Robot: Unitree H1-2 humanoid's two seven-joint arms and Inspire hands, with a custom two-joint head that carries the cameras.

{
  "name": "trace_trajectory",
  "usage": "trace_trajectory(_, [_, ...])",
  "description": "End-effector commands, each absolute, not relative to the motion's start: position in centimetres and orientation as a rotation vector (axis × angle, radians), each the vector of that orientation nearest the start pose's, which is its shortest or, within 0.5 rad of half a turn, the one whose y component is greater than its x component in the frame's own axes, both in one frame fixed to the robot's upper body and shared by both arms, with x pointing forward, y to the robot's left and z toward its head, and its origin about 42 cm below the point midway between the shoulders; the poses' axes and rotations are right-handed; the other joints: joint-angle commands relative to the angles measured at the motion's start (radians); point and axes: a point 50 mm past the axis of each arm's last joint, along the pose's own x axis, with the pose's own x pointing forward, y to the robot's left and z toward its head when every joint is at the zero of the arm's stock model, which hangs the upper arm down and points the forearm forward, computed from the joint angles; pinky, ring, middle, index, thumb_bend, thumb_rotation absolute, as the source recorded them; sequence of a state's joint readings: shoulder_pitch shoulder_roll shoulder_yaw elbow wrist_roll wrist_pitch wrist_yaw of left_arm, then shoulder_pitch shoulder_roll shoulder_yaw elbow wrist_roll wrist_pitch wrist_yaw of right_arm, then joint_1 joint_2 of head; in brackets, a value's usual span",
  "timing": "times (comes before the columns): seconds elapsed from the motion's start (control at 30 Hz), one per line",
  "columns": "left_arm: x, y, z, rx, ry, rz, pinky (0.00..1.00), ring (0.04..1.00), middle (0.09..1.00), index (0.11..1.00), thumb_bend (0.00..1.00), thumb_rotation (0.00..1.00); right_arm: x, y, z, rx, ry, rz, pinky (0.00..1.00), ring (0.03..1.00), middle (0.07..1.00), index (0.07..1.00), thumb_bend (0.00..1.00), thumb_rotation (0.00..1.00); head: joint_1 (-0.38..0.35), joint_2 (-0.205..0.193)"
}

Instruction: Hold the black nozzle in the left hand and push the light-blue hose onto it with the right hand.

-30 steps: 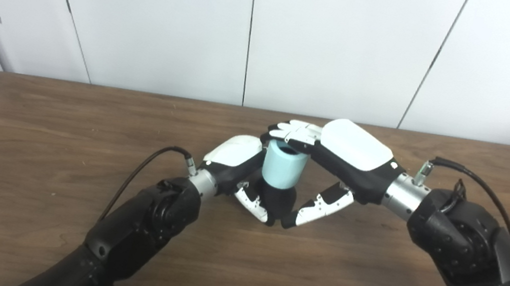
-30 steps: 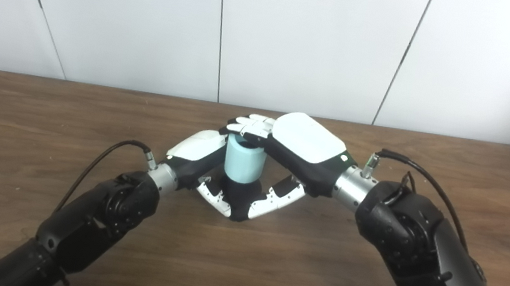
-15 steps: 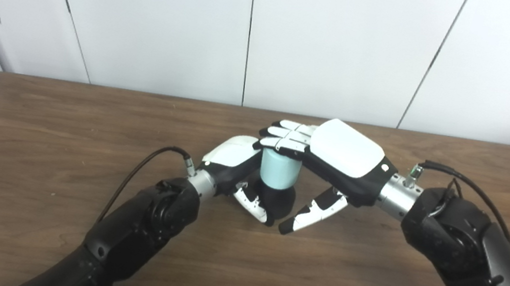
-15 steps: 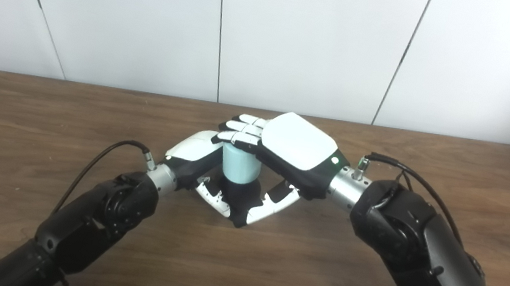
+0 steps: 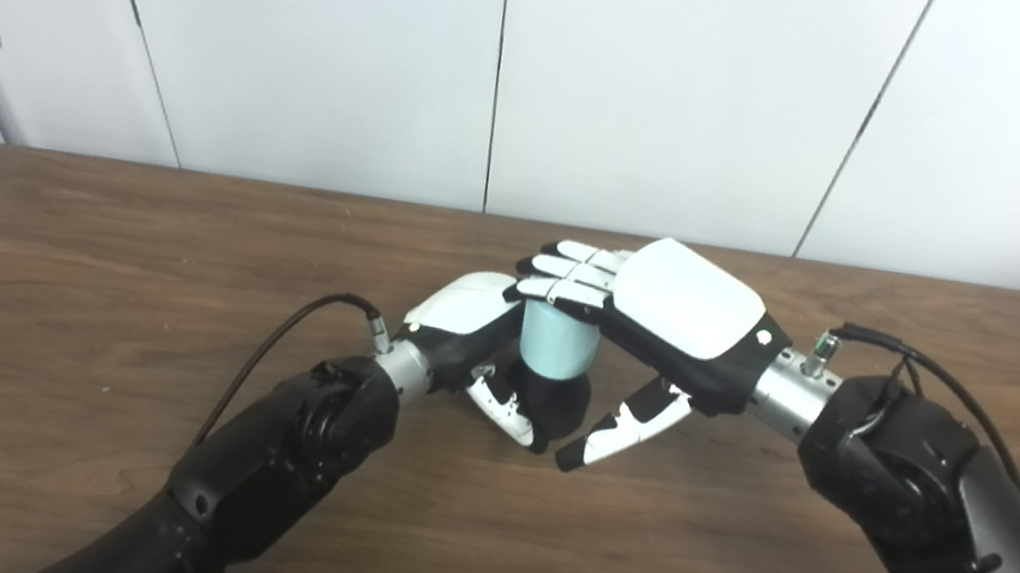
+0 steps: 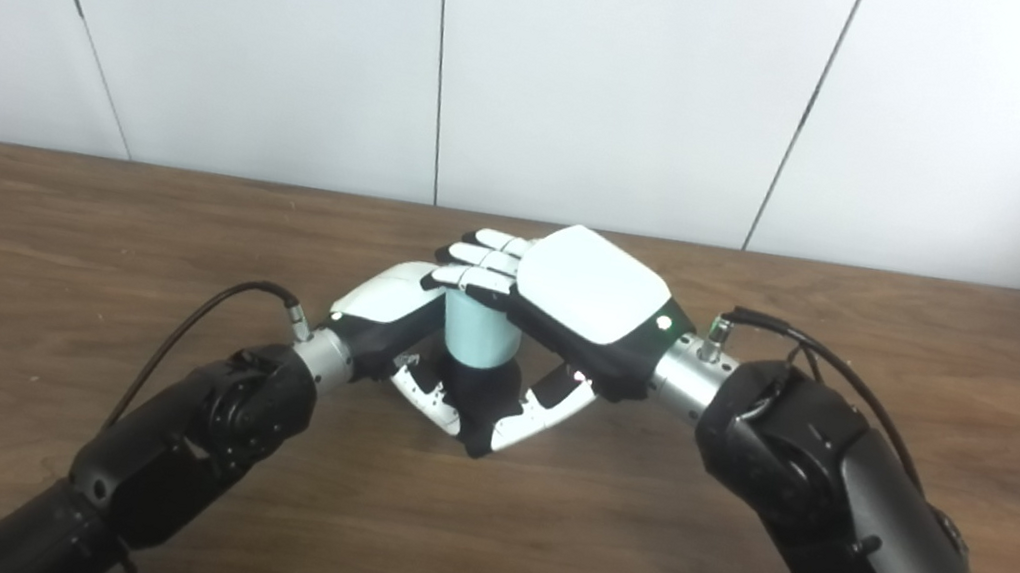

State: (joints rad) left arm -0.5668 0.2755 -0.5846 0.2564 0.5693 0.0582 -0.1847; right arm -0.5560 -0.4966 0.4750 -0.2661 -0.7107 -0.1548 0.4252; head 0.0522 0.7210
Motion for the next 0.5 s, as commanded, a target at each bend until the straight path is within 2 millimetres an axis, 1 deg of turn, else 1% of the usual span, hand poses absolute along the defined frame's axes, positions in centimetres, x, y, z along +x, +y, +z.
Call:
trace_trajectory(0.0, [39.57, 14.47, 11.8, 1.183, -0.009, -0.757, 1.0, 0.659, 0.513, 0.467, 0.52, 0.0, 35.22, -17.12, 25.81, -1.547, -0.616, 0.898, 0.83, 0.924, 0.885, 0.827, 0.62, 0.6, 0.001, 0.001])
trace_trajectory(0.1, [39.58, 14.49, 11.73, 1.18, -0.006, -0.759, 1.0, 0.657, 0.509, 0.47, 0.52, 0.0, 35.42, -17.2, 25.84, -1.563, -0.597, 0.908, 0.83, 0.925, 0.884, 0.826, 0.63, 0.63, 0.001, 0.001])
trace_trajectory(0.27, [39.58, 14.56, 11.69, 1.184, -0.004, -0.758, 1.0, 0.657, 0.51, 0.469, 0.52, 0.0, 35.39, -17.36, 26.03, -1.535, -0.592, 0.899, 0.83, 0.925, 0.884, 0.826, 0.63, 0.63, 0.0, 0.002])
trace_trajectory(0.47, [39.57, 14.48, 11.81, 1.188, -0.006, -0.759, 1.0, 0.649, 0.507, 0.472, 0.52, 0.0, 35.45, -17.68, 26.7, -1.509, -0.653, 0.84, 0.83, 0.925, 0.883, 0.825, 0.63, 0.64, -0.001, 0.002])
